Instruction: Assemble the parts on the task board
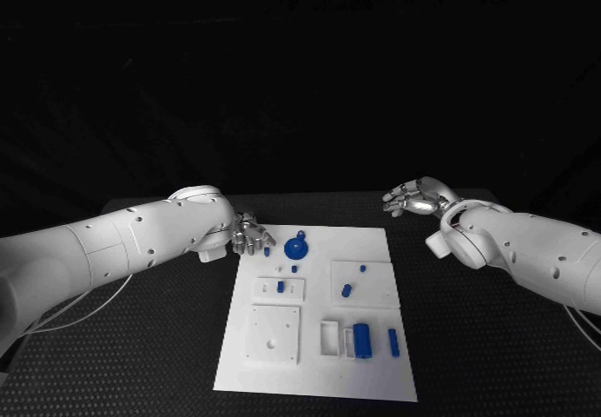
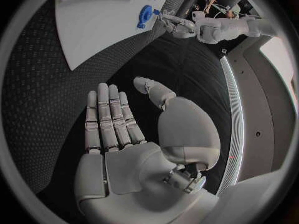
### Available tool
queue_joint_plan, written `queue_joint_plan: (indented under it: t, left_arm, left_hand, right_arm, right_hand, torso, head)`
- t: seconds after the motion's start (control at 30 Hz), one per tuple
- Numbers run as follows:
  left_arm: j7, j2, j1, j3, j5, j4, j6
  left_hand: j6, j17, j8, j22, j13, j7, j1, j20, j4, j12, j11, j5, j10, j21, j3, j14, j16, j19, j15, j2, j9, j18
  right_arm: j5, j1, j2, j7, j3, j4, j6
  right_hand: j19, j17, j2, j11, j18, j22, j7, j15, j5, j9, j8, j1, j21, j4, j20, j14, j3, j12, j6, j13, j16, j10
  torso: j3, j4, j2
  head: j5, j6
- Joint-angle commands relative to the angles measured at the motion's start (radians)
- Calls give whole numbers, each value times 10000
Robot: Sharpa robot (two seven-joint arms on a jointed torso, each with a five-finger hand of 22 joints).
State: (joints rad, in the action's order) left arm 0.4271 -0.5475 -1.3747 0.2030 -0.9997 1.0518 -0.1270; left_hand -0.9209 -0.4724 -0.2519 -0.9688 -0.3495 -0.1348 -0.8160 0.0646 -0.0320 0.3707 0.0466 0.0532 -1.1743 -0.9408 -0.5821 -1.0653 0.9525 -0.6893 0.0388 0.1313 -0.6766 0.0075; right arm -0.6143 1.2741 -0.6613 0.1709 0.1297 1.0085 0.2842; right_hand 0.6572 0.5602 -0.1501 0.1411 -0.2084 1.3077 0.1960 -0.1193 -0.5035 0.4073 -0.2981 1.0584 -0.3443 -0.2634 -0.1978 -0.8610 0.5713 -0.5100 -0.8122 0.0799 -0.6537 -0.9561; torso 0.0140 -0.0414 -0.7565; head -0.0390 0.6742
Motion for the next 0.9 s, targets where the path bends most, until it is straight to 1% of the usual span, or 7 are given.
queue_joint_plan:
  t: [0.03, 0.2, 0.27, 0.37, 0.53, 0.63, 0.9]
  left_arm:
    - [-157, 67, 19, -4, -39, -78, -64]
    - [-213, 132, 104, -3, -27, -225, -95]
    - [-248, 172, 135, -3, -13, -301, -109]
    - [-271, 218, 182, -3, 10, -391, -108]
    - [-301, 299, 254, -1, 52, -498, -55]
    - [-302, 328, 281, 0, 52, -539, -50]
    - [-359, 368, 316, 3, 118, -607, -31]
  left_hand:
    - [-73, -20, -45, -15, -17, 15, 3, 650, 42, -58, -6, -37, -119, 45, 47, 48, -72, 55, -48, -112, 23, 135]
    - [-149, -41, -79, -26, -37, 45, -2, 649, 95, -57, -34, -37, -196, 63, 103, 54, -94, 67, -51, -206, 49, 131]
    - [-174, -48, -91, -29, -43, 55, -3, 647, 114, -60, -42, -36, -218, 71, 120, 58, -103, 73, -54, -234, 58, 129]
    - [-267, -65, -133, -37, -58, 94, 15, 642, 143, -59, -86, -36, -302, 94, 163, 66, -124, 91, -63, -289, 76, 124]
    - [-283, -69, -136, -38, -58, 102, 21, 638, 162, -76, -94, -36, -318, 113, 179, 80, -143, 112, -70, -311, 93, 122]
    - [-284, -71, -135, -38, -57, 103, 22, 636, 170, -84, -95, -36, -323, 121, 182, 85, -150, 119, -73, -328, 101, 122]
    - [-291, -92, -126, -52, -53, 104, -44, 628, 283, -139, -97, -34, -348, 149, 178, 87, -182, 143, -82, -492, 152, 124]
  right_arm:
    - [3, -1, 6, 68, -3, 26, -99]
    - [3, -1, 19, 69, -3, 49, -106]
    - [3, -1, 16, 68, -3, 64, -106]
    - [3, -1, 21, 70, -3, 67, -101]
    - [3, -1, 28, 69, -3, 71, -102]
    - [3, -1, 28, 68, -3, 74, -99]
    - [3, -1, 33, 67, -3, 79, -101]
  right_hand:
    - [18, -16, -1, 0, -100, 116, 68, -6, -32, -16, -33, -89, 48, 12, -75, 84, -65, 40, 9, -17, -38, -19]
    - [19, -17, 3, 0, -101, 119, 69, -6, -38, -17, -33, -86, 51, 10, -75, 84, -64, 39, 9, -17, -40, -20]
    - [20, -17, 5, 0, -102, 120, 69, -6, -40, -17, -34, -85, 53, 10, -76, 84, -64, 39, 9, -17, -40, -20]
    - [21, -18, 6, 0, -102, 121, 70, -6, -43, -18, -34, -84, 54, 9, -76, 84, -64, 38, 9, -17, -41, -21]
    - [22, -19, 9, 0, -103, 124, 70, -5, -51, -18, -35, -82, 57, 9, -76, 84, -63, 38, 9, -18, -42, -21]
    - [22, -19, 9, 0, -103, 125, 70, -5, -55, -19, -35, -80, 59, 7, -76, 84, -63, 38, 9, -18, -42, -21]
    - [23, -21, 11, -1, -104, 128, 71, -5, -64, -20, -36, -76, 62, 5, -76, 85, -62, 38, 10, -19, -44, -21]
  torso:
    - [-4, 2, 4]
    - [-5, 4, 0]
    - [-13, -2, -2]
    - [-11, 0, -6]
    - [-7, -5, -4]
    - [-3, -6, -3]
    - [2, 1, 3]
  head:
    - [-6, 2]
    - [-7, 27]
    - [58, 43]
    - [8, 55]
    - [48, 122]
    - [41, 130]
    - [30, 146]
